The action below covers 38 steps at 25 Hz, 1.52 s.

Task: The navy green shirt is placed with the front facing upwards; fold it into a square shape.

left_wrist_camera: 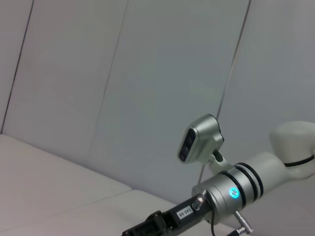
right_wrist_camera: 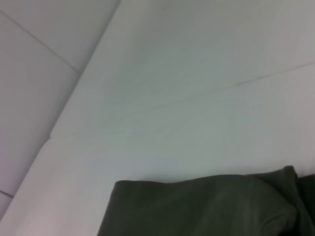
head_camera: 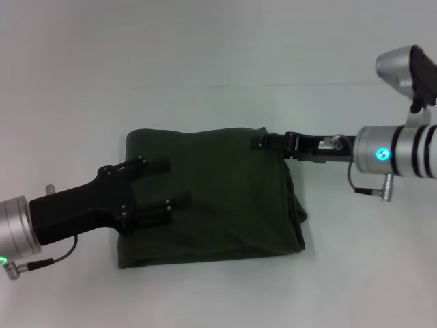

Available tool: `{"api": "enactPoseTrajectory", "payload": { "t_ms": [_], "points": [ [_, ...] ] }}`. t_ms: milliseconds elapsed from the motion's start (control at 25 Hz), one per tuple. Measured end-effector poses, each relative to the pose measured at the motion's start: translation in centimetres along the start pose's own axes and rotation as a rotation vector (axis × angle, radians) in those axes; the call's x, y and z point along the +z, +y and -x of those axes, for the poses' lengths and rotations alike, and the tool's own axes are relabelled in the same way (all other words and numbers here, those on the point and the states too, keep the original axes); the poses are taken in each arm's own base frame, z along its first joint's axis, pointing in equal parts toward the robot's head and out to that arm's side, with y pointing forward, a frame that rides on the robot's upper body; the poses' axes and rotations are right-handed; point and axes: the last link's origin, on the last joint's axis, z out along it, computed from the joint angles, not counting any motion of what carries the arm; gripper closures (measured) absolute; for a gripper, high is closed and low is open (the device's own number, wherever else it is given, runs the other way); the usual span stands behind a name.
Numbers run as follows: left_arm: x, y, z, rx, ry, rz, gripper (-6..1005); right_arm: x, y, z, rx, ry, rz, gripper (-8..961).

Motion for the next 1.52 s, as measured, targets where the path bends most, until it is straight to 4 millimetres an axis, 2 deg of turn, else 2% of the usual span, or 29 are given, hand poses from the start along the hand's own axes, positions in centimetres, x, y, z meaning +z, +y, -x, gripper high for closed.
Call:
{"api": "enactPoseTrajectory", "payload": {
  "t_ms": [280,720,1360,1520],
  "points": [
    [-0.1,-0.3,-0.1,0.011,-0.008,-0.007,121,1.0,-0.2,-0.2,0.04,-0.092,-0.009,54],
    [0.1,-0.4,0.2,0.0,-0.012,-0.026,121,0.2,0.0,1.4,0.052,-0.183,0.025,53],
    [0.2,-0.4,0.4,-0.003,-0.019,-0.024,122,-0.5,-0.7,0.5,0.09,-0.021,0.0,54],
    [0.3,-0.4,0.4,-0.001,-0.022,-0.027,122,0.1,-0.1,0.4,0.083,-0.015,0.002,54]
  ]
}}
